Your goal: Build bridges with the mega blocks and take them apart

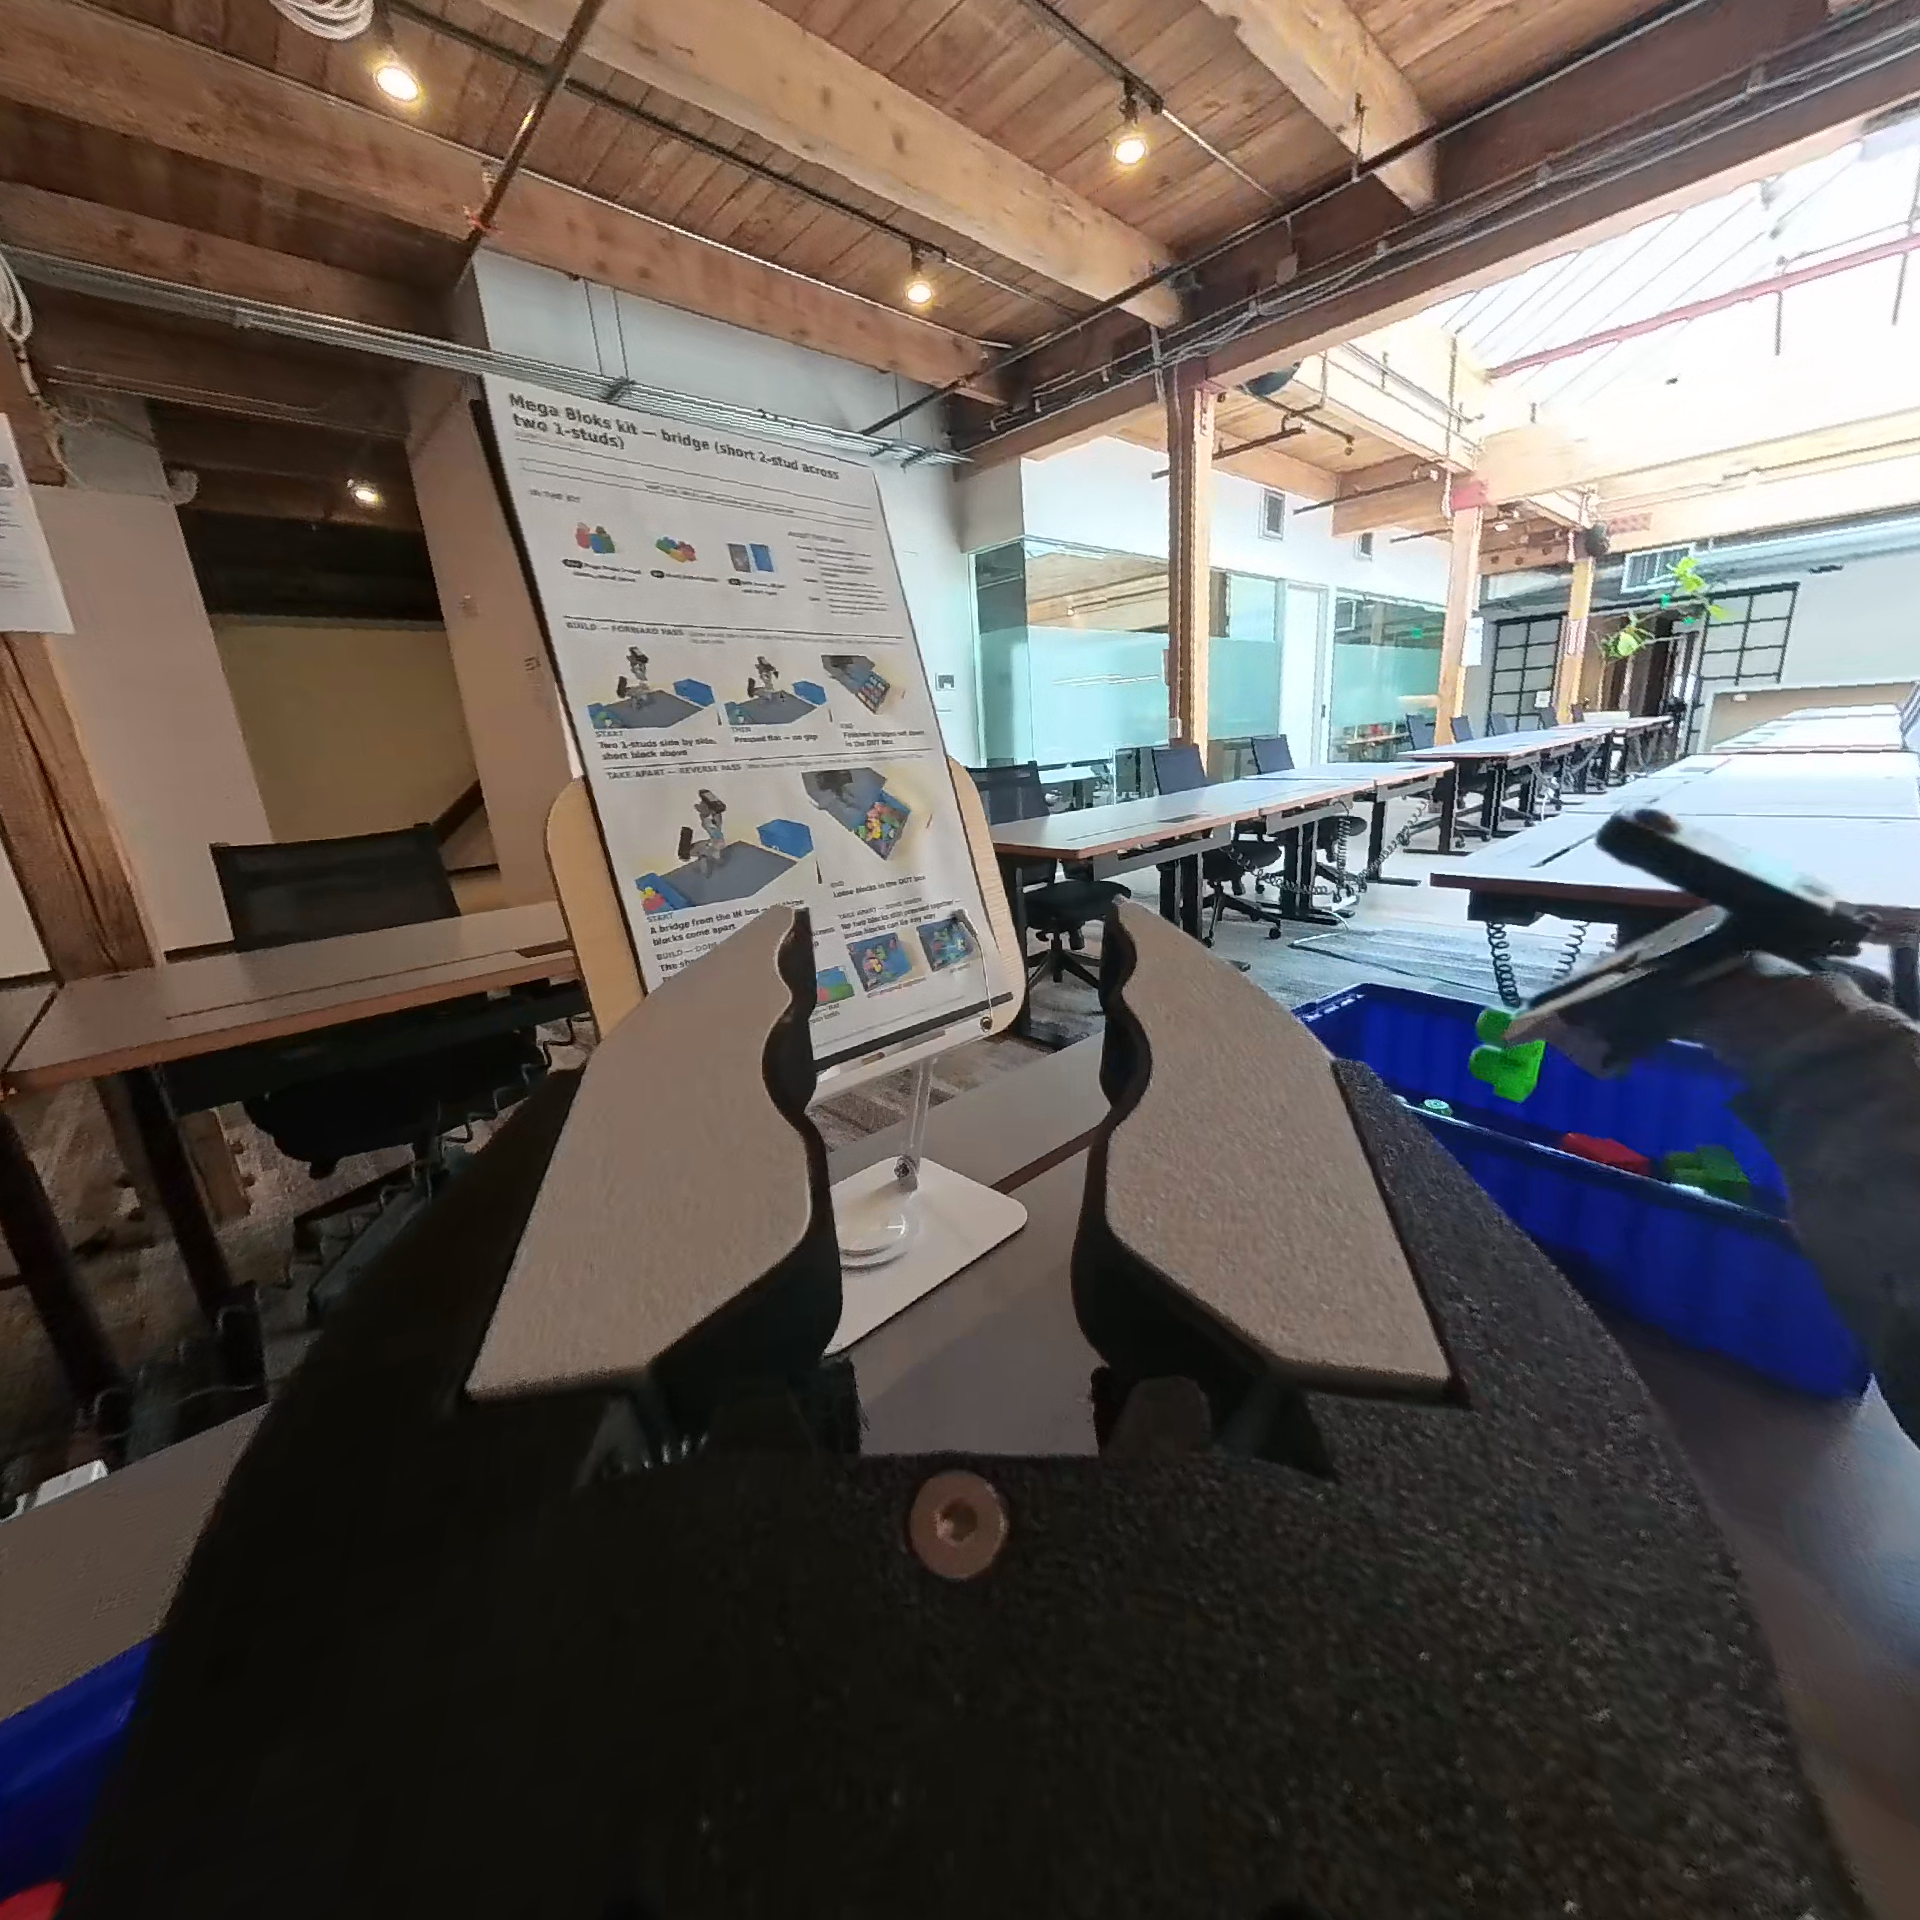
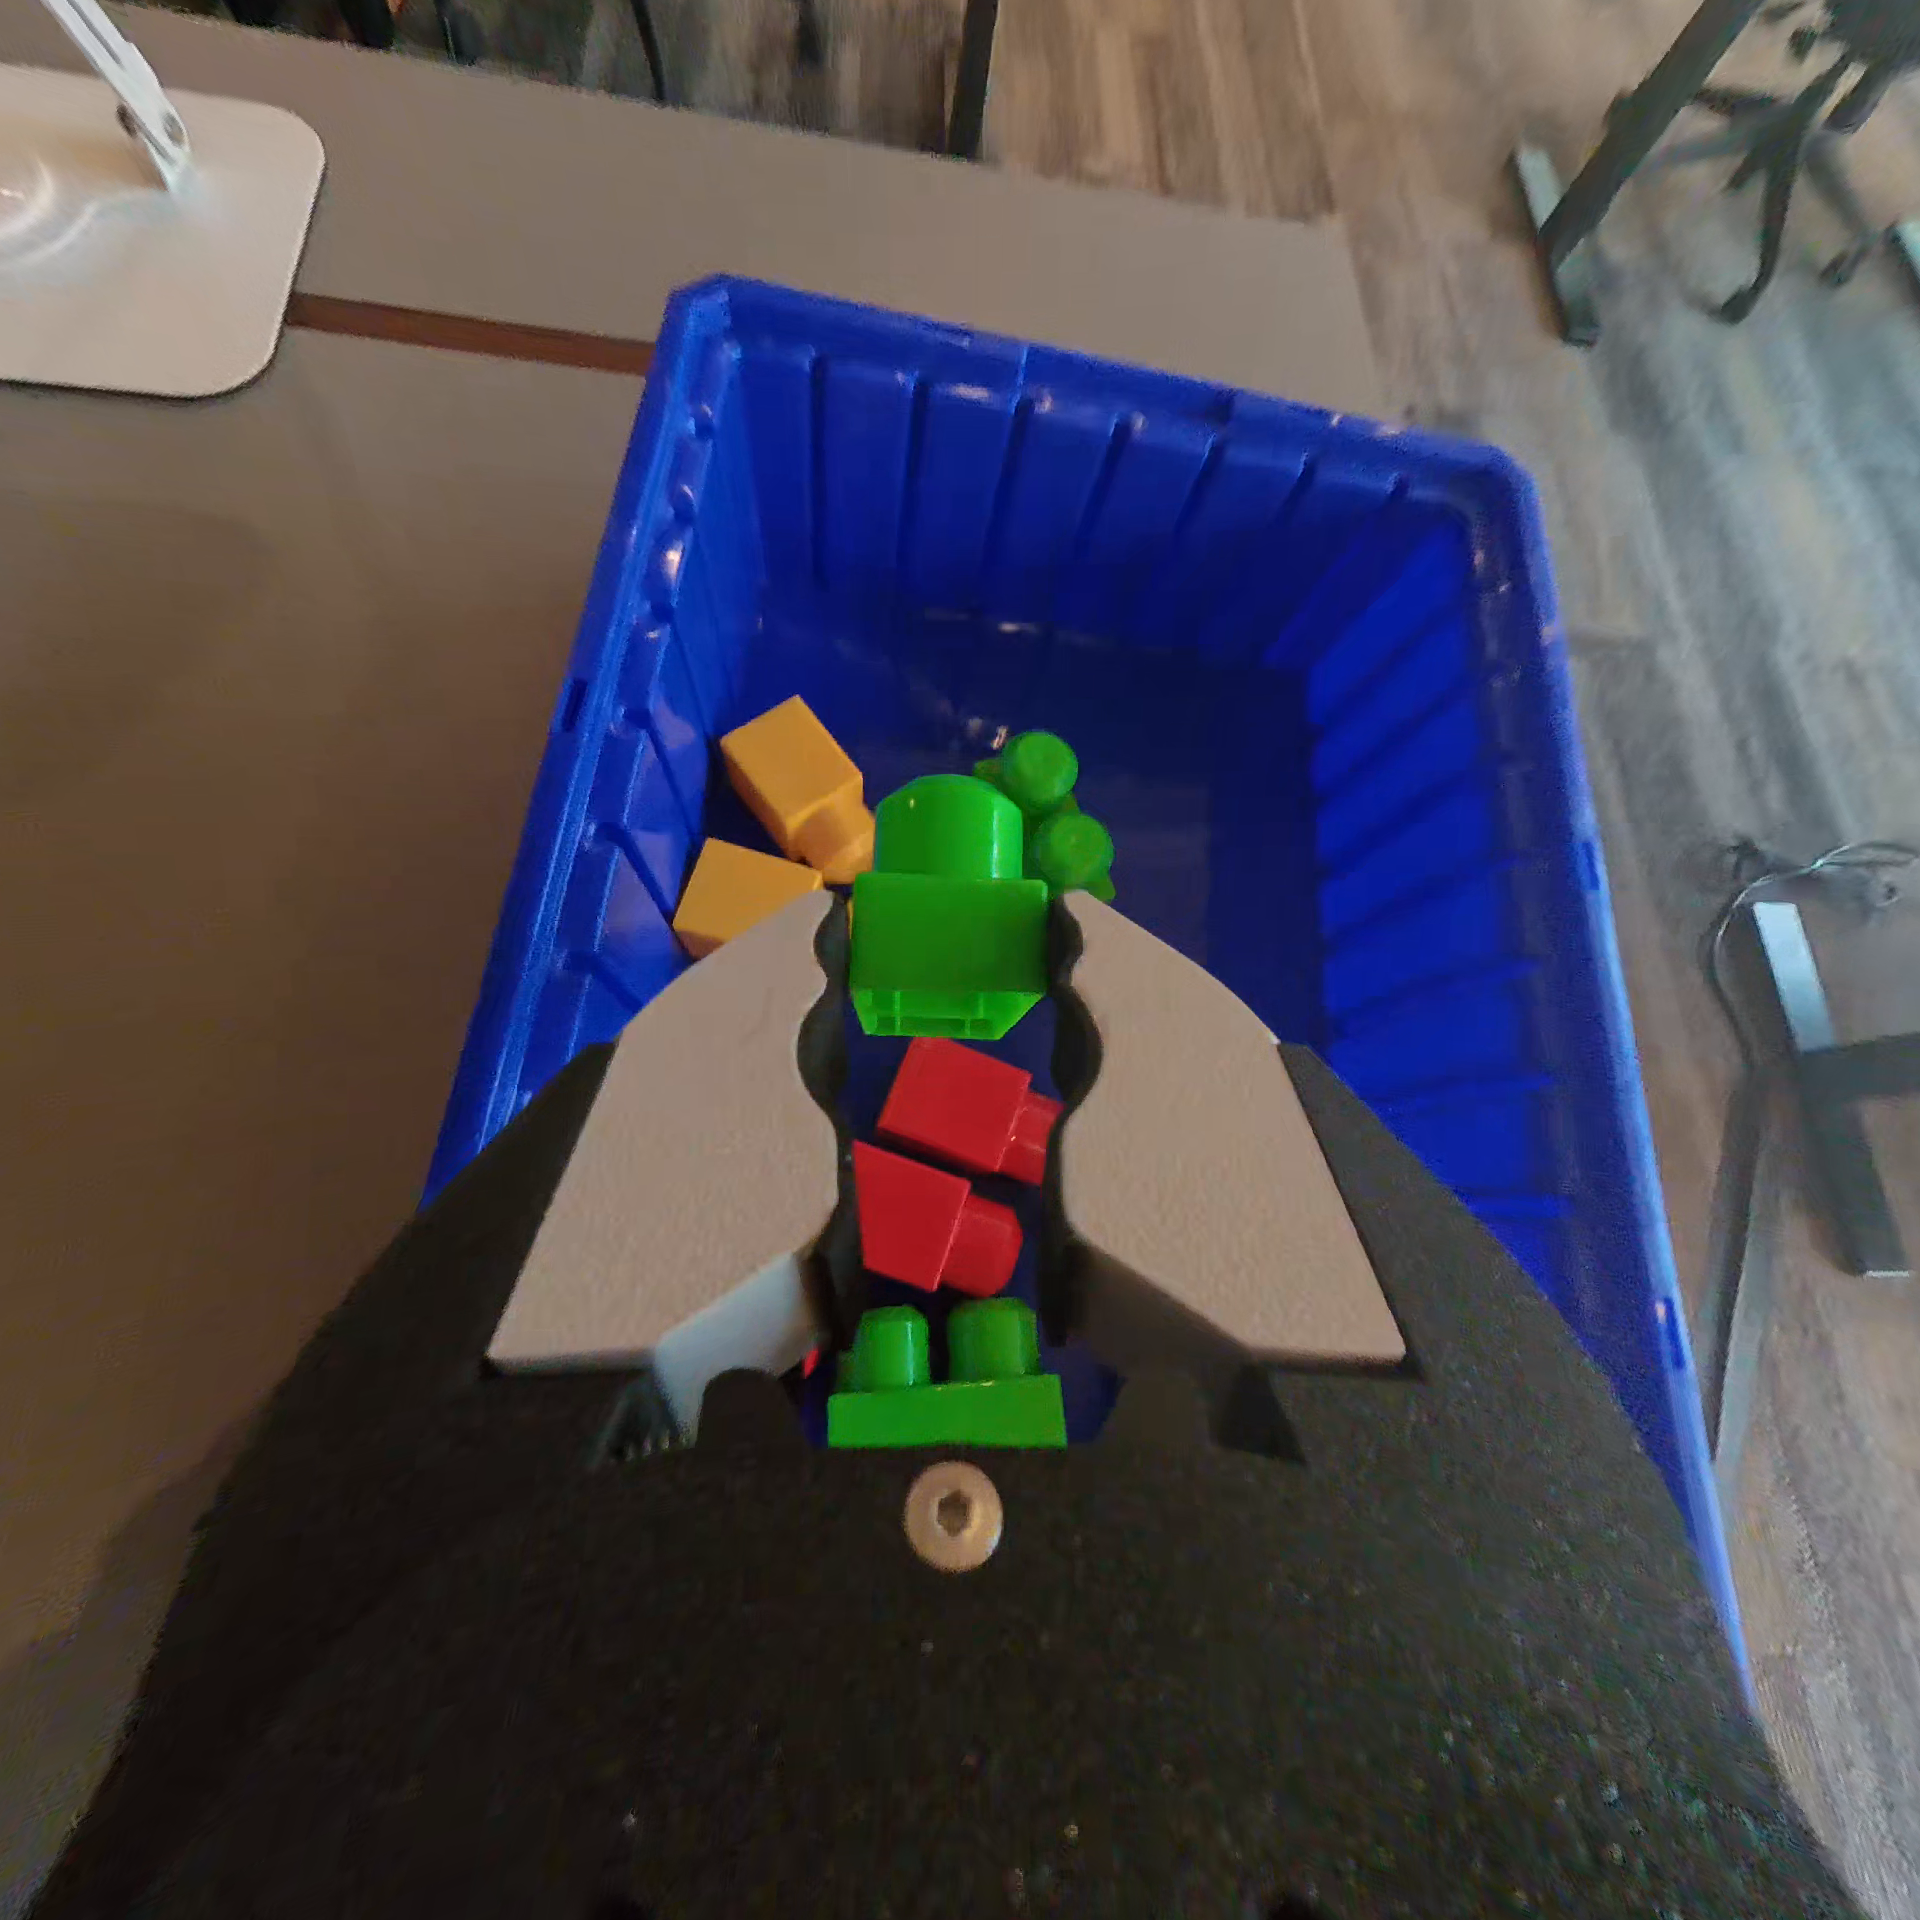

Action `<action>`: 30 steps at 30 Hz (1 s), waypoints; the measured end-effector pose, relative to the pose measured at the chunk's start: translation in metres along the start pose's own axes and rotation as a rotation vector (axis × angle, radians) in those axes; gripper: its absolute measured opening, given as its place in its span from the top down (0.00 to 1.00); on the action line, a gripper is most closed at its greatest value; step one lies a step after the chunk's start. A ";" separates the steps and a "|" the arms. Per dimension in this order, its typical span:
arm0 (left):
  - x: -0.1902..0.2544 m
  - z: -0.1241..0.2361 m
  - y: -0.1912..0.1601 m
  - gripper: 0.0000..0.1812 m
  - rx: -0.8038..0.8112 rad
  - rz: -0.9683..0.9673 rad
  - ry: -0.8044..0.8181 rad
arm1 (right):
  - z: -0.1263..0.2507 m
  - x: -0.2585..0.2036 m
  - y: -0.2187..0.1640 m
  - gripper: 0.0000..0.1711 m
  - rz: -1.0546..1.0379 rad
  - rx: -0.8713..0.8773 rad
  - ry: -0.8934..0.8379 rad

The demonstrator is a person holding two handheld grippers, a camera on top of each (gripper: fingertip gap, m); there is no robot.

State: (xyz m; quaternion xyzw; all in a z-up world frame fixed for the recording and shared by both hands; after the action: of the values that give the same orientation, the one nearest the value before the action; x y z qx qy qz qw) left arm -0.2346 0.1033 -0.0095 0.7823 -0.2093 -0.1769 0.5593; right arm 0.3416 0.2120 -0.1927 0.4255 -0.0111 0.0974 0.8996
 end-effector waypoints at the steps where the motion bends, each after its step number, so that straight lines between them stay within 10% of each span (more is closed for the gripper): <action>1: -0.001 0.001 0.000 0.71 0.000 0.004 0.002 | -0.002 -0.001 -0.002 0.79 -0.005 -0.020 0.007; 15: -0.009 0.002 -0.007 0.71 -0.040 0.016 0.026 | -0.004 -0.004 0.003 0.74 -0.006 0.011 0.015; 30: -0.029 0.012 -0.027 0.63 -0.278 -0.122 0.235 | 0.059 -0.064 0.081 0.56 0.202 0.488 0.188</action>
State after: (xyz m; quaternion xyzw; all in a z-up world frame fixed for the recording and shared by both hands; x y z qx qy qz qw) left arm -0.2621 0.1169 -0.0380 0.7242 -0.0681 -0.1452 0.6707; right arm 0.2678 0.2059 -0.0999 0.6153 0.0537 0.2252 0.7535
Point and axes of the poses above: each gripper's, where its closed fingertips meet, z back along the fingers, y out of its top, x = y × z across the jaws, the point moved 3 cm from there along z, back along the fingers, and after that the axes turned 4 degrees about y, right-handed, at the moved point
